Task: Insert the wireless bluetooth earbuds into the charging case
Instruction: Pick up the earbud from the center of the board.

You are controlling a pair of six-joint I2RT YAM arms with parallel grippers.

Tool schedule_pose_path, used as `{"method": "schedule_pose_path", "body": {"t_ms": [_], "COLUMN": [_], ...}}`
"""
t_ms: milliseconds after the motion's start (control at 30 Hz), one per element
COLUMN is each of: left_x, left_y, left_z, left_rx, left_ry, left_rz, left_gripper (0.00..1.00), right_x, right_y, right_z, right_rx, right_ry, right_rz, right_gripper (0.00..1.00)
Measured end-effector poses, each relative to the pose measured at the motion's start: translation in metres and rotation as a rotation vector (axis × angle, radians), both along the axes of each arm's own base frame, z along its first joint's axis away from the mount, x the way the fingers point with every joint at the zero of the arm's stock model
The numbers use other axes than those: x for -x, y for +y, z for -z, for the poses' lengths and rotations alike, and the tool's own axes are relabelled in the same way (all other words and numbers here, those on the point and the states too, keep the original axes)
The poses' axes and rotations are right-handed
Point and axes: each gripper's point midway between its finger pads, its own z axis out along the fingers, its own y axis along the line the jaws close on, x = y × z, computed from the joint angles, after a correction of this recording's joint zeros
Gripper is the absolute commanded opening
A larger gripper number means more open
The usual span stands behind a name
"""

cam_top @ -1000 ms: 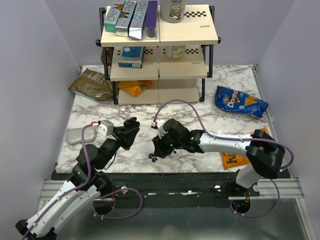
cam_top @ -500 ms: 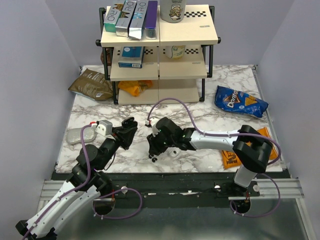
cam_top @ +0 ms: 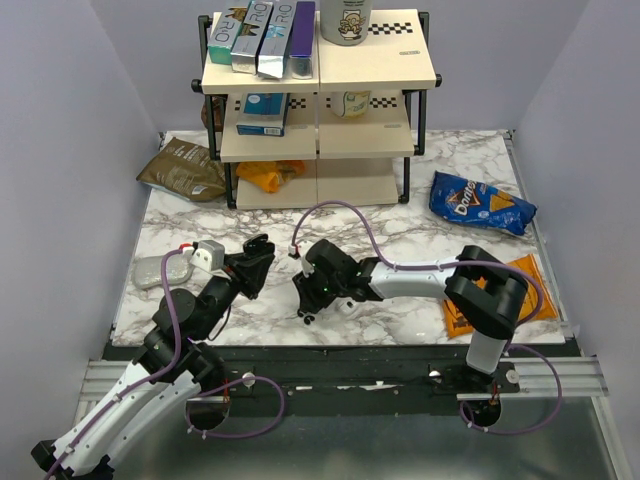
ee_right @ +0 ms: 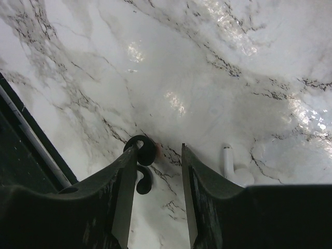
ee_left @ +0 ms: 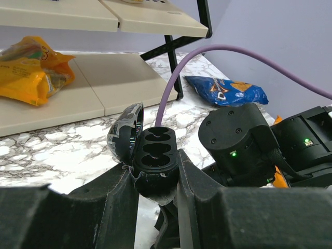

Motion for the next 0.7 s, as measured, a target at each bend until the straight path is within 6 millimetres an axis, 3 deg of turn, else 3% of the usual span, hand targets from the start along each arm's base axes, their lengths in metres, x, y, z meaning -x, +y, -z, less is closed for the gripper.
{"method": "schedule_pose_path", "body": {"t_ms": [400,700], "left_x": [0.000,0.000], "left_y": [0.000,0.000], "left_z": [0.000,0.000], "left_rx": [0.003,0.005], "left_ry": [0.002,0.005], "left_rz": [0.000,0.001], "left_gripper": [0.00,0.00], "right_x": [0.007,0.007], "right_y": [0.011,0.010], "right_z": [0.003,0.004], "right_rx": [0.003,0.010], "right_ry": [0.001,0.004], "right_rz": [-0.017,-0.001], "right_gripper": [0.38,0.18]}}
